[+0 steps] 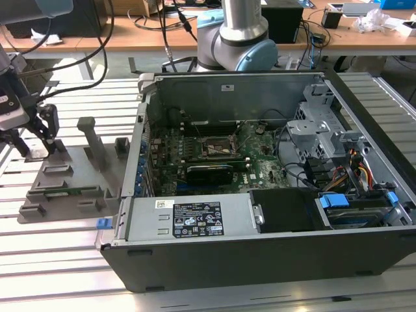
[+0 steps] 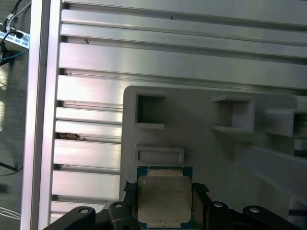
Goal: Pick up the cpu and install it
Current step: 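Pick up the cpu and move it towards the insertion slot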
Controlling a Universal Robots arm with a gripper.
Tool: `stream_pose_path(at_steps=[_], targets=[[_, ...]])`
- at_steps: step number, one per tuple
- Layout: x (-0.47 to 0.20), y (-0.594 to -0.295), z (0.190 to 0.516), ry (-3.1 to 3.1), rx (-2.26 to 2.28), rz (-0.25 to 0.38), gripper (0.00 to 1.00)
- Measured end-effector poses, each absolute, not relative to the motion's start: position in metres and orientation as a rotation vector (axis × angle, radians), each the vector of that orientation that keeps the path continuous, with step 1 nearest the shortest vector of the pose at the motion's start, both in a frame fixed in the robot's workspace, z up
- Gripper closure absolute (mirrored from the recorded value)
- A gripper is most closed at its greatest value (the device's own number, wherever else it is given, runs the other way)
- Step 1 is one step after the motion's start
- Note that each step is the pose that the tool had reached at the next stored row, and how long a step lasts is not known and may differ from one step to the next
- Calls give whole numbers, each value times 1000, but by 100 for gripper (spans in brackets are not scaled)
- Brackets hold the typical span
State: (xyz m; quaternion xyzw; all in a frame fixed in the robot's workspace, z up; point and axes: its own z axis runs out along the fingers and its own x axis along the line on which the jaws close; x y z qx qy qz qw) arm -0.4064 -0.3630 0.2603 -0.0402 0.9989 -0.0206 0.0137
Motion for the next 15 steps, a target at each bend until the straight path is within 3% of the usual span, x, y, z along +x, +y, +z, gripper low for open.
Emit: stream_pose_path(at_steps=[15], targets=[[-406, -363, 277, 3111, -125, -64, 45]])
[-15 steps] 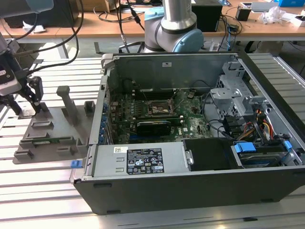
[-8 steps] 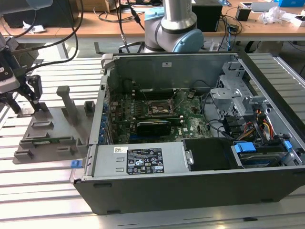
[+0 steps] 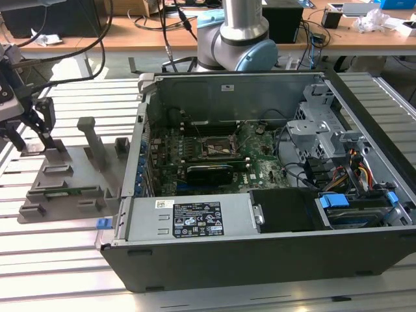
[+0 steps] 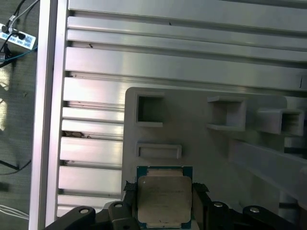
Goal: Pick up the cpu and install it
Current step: 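Pick up the cpu and move it towards the insertion slot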
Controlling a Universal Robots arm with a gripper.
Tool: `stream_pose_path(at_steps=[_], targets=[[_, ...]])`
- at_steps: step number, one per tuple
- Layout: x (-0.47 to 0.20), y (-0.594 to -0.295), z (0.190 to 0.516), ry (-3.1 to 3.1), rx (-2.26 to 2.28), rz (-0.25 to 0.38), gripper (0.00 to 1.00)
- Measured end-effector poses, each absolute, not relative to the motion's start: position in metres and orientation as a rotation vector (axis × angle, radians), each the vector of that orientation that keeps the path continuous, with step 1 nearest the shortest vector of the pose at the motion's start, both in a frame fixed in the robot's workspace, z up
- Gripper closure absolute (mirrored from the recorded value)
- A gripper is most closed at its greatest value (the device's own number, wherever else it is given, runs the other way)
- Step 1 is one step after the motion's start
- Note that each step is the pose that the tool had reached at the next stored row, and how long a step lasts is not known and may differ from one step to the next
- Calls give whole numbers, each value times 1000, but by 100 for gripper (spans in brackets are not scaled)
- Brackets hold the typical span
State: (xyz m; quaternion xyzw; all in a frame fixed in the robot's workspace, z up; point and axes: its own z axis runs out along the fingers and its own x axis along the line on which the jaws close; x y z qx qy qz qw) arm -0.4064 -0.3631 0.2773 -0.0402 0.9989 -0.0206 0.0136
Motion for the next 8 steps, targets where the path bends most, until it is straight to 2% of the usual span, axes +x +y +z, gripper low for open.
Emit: stream_pose_path(at_steps=[8], targets=[[-406, -363, 284, 3111, -125, -64, 45]])
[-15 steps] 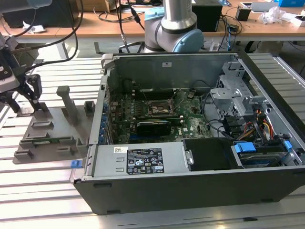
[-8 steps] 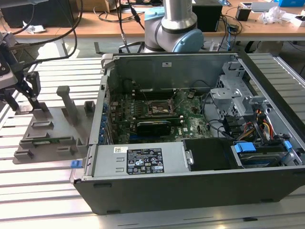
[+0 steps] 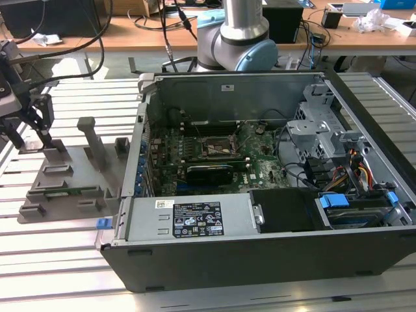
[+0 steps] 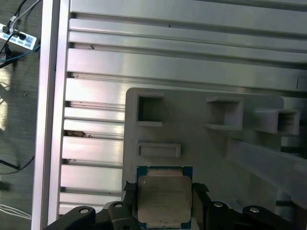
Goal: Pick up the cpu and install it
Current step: 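Pick up the cpu and move it towards the insertion slot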
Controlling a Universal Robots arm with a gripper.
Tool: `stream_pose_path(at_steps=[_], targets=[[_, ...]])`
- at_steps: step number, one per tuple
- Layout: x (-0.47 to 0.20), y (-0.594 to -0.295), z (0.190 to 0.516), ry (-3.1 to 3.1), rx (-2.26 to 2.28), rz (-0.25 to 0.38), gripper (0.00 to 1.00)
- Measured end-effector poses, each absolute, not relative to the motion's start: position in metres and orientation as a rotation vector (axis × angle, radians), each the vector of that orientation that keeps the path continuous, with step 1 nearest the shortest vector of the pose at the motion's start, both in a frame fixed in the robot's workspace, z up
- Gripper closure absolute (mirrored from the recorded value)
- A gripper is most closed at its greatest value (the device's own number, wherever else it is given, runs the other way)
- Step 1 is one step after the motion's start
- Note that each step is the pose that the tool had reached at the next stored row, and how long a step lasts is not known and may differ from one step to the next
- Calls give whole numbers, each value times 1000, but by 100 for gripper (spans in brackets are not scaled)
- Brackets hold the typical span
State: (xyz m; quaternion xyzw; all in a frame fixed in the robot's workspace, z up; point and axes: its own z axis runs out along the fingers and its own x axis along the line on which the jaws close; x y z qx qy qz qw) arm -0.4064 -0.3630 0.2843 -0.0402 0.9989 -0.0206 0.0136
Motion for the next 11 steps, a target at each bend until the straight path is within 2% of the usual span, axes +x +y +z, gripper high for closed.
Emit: stream_pose_path(at_steps=[11], targets=[[-406, -363, 301, 3111, -125, -63, 45]])
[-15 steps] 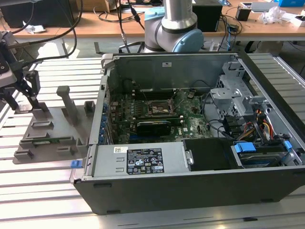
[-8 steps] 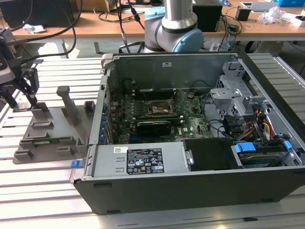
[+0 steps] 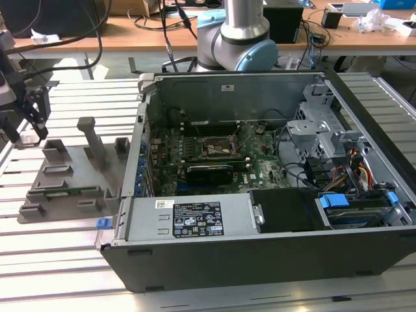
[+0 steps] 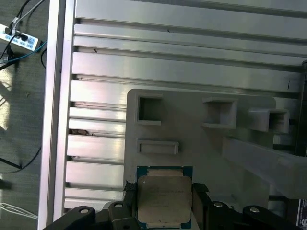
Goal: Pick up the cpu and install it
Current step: 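Pick up the cpu and move it towards the insertion slot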
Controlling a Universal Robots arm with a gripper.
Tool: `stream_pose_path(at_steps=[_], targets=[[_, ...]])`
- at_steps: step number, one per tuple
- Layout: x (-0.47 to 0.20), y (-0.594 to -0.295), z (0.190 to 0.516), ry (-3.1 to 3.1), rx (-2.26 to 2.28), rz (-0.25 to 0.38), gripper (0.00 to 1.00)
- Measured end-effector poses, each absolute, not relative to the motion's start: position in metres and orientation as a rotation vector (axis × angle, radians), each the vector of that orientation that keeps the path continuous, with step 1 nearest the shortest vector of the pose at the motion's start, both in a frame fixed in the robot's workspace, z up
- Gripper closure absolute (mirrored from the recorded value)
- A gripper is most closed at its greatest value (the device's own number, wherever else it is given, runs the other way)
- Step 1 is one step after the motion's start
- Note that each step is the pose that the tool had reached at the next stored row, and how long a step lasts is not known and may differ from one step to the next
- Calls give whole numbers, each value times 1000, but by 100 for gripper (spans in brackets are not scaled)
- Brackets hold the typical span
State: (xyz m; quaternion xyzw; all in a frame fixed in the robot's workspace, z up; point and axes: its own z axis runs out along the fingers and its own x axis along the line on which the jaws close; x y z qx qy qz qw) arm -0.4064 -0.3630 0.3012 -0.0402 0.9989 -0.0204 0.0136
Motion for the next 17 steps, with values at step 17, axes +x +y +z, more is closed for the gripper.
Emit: stream_pose_path(at_steps=[17], targets=[[-406, -363, 332, 3111, -125, -61, 45]])
